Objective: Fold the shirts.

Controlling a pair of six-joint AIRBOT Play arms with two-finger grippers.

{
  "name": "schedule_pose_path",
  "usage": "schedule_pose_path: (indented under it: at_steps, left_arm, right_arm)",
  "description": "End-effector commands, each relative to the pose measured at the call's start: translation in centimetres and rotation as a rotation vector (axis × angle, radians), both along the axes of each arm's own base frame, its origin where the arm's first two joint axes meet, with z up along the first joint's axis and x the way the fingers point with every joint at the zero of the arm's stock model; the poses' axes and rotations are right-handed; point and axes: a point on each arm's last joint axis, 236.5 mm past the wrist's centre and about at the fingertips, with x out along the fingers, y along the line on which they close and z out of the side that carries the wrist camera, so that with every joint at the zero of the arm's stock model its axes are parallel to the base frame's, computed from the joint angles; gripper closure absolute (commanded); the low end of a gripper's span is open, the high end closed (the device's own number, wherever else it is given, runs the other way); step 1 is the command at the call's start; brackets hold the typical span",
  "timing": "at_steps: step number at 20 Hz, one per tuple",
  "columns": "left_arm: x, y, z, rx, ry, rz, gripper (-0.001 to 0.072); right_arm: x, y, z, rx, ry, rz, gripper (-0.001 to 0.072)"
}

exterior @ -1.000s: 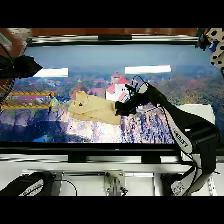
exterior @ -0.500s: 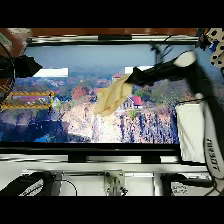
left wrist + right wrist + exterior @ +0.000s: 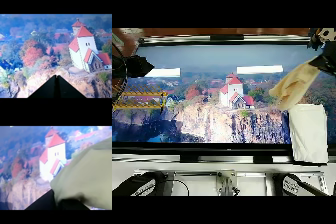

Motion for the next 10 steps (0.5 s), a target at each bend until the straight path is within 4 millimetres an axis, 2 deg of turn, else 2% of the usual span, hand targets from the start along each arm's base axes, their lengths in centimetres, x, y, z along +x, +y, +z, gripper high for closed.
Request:
schedule_pose_path:
  at_steps: [1,5,10]
  left_arm:
    - [0.0,0.0,0.0,0.0,0.001,0.0,0.0673]
    - [0.0,0.0,0.0,0.0,0.0,0.0,0.0673]
    - [0.0,0.0,0.0,0.0,0.0,0.0,0.0672]
  right_arm:
    - [-0.8,-5.5,0.2,-0.07,-0.014,-0.101,0.0647]
    - [1.0,-7.8,0.7,-0.087,-0.083,-0.159,0.0647]
    - [3.7,-8.0,4.0,-0.043,-0.254,-0.2,0.0647]
